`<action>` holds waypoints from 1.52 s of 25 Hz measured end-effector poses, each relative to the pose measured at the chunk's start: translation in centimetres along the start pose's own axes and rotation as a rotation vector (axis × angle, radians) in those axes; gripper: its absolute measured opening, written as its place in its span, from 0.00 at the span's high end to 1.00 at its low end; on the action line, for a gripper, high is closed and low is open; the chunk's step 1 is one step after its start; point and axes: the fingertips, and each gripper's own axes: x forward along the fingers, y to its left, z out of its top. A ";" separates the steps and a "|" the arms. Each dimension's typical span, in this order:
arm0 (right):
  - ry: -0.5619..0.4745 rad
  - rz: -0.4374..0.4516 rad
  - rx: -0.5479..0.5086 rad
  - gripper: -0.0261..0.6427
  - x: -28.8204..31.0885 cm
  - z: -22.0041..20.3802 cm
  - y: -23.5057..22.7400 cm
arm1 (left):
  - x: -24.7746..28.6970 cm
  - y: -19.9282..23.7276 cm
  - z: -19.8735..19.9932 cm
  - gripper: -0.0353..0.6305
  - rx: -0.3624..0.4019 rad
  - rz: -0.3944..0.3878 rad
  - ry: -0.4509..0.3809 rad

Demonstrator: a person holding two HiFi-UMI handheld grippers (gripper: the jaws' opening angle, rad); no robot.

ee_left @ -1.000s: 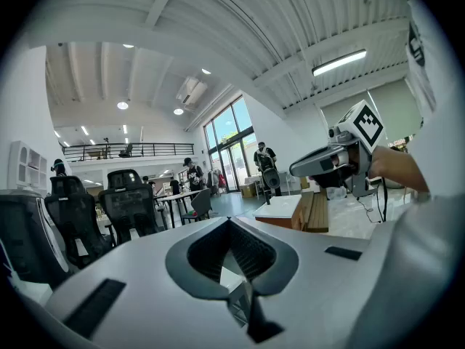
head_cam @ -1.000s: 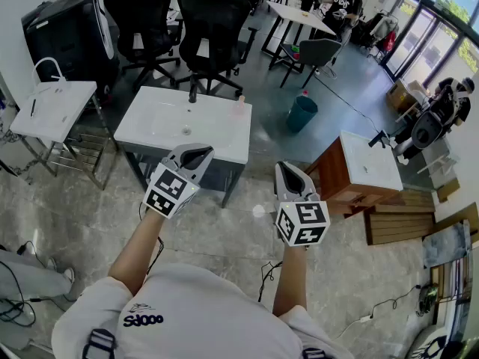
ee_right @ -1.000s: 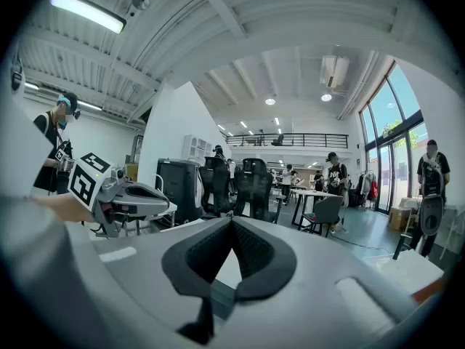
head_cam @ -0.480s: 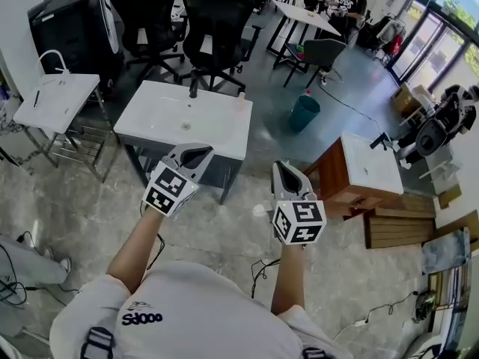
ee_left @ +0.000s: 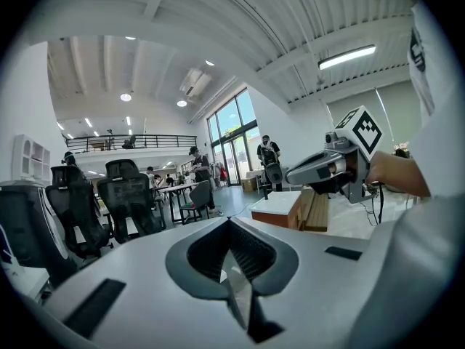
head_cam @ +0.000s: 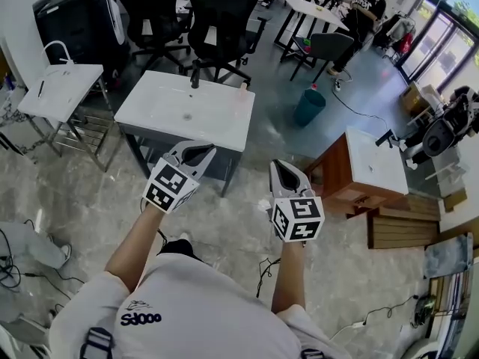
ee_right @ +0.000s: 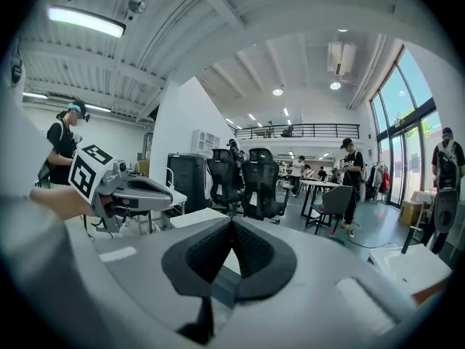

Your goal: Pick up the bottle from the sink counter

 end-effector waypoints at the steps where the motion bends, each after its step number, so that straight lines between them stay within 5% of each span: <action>1: 0.000 -0.001 0.006 0.94 0.1 -0.2 -0.2 | 0.2 -0.1 -0.2 0.94 -0.002 -0.001 0.004; 11: 0.024 -0.011 0.034 0.94 4.3 -1.6 -3.7 | 5.1 2.4 -2.3 0.94 -0.028 -0.009 0.035; 38: 0.094 -0.008 0.061 0.94 25.9 -0.3 -14.1 | 25.2 17.9 -3.5 0.94 -0.079 -0.094 0.066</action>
